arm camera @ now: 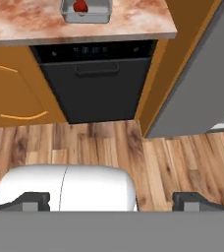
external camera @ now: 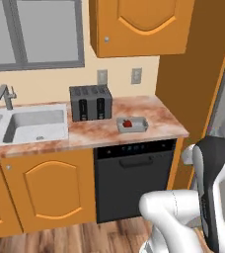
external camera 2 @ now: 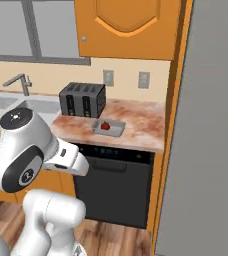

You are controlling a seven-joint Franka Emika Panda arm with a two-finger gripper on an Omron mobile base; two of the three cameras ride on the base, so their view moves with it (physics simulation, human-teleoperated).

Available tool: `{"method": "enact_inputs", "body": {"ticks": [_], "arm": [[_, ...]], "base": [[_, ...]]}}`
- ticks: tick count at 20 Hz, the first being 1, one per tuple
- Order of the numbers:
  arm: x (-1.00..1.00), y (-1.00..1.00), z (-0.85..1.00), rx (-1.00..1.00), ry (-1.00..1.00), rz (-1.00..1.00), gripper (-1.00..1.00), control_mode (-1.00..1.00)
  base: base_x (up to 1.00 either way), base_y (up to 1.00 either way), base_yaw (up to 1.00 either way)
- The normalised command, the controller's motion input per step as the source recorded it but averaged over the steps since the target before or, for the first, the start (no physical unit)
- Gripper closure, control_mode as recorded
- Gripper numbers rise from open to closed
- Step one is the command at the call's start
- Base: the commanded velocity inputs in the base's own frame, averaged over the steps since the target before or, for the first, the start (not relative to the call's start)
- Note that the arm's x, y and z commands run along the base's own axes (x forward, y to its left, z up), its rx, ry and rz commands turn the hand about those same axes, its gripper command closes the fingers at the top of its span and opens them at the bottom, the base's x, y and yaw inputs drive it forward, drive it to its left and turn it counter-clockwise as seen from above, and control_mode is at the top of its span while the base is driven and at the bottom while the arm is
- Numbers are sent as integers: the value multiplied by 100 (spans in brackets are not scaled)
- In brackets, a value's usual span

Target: Take the bell pepper and carrot out of the freezer and place them in the tupperware container on the counter. Then put the tupperware containing the vegetables back in the freezer.

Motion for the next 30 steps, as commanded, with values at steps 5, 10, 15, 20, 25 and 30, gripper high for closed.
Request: {"method": "enact_inputs", "body": {"ticks": [5, 10, 15, 20, 25, 30], "arm": [[0, 0, 0, 0, 0, 0, -100, 100], [0, 0, 0, 0, 0, 0, -100, 100], [0, 0, 0, 0, 0, 0, -100, 100], [0, 0, 0, 0, 0, 0, -100, 100], [0, 0, 0, 0, 0, 0, -100, 100], [0, 0, 0, 0, 0, 0, -100, 100]], "base": [[0, -100, 7], [0, -100, 8], [0, -100, 6], [11, -100, 5], [29, -86, 1], [49, -58, 0]]}}
